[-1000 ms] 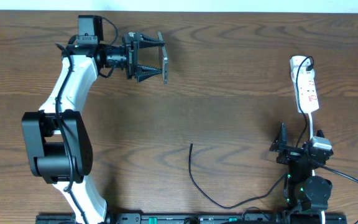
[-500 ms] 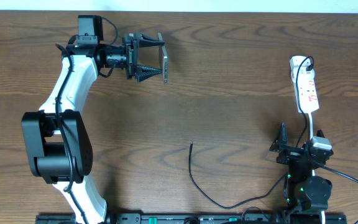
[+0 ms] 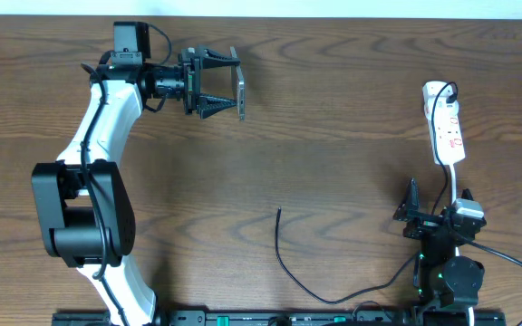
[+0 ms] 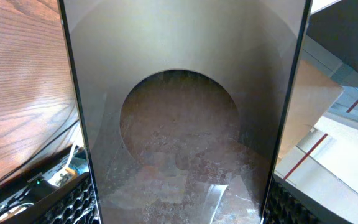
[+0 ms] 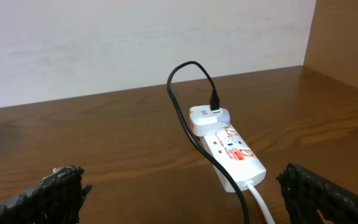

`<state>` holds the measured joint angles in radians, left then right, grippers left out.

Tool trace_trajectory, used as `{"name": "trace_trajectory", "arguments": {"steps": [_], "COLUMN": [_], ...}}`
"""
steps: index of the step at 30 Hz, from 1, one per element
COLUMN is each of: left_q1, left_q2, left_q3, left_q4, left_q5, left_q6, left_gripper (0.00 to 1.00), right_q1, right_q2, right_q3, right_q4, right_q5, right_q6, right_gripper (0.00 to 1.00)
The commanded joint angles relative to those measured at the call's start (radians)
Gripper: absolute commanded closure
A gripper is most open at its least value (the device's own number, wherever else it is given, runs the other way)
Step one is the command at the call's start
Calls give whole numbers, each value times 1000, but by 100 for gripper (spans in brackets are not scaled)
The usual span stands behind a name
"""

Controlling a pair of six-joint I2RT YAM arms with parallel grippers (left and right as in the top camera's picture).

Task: Plug charger to phone and switch on socket
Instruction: 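Hold the phone raised with the left gripper, then move the right gripper from the power strip toward the held phone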

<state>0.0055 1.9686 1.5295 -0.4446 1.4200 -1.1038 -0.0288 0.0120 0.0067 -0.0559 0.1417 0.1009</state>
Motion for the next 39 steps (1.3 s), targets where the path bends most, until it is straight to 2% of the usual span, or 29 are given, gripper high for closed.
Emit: {"name": "trace_trajectory", "arguments": {"steps": [1,19,25,31,35,39], "left_q1": [6,6,6,6,6,6], "left_q2": [-9,-9,-9,-9,-9,-9], "left_q3": [25,25,25,25,25,25], "left_q4": [6,32,36,36,36,36], "left_q5": [61,54,2,-39,-80,-118], "left_q6": [-9,-7,34,80,87,109], "left_gripper": [93,92,92,93,93,93], "right_q1": [-4,-4,-4,-4,-3,-3], "right_q2": [-5,-5,-5,-5,-5,13], "right_q3": [-1,-1,-1,6,50,151], "right_q4": [-3,-3,0,15,-6,-100], "right_q5": [-3,-3,-16,-108,-162,-192], "right_q6": [-12,-12,-12,-12,15,41], "right_gripper": [1,1,1,1,1,1]}}
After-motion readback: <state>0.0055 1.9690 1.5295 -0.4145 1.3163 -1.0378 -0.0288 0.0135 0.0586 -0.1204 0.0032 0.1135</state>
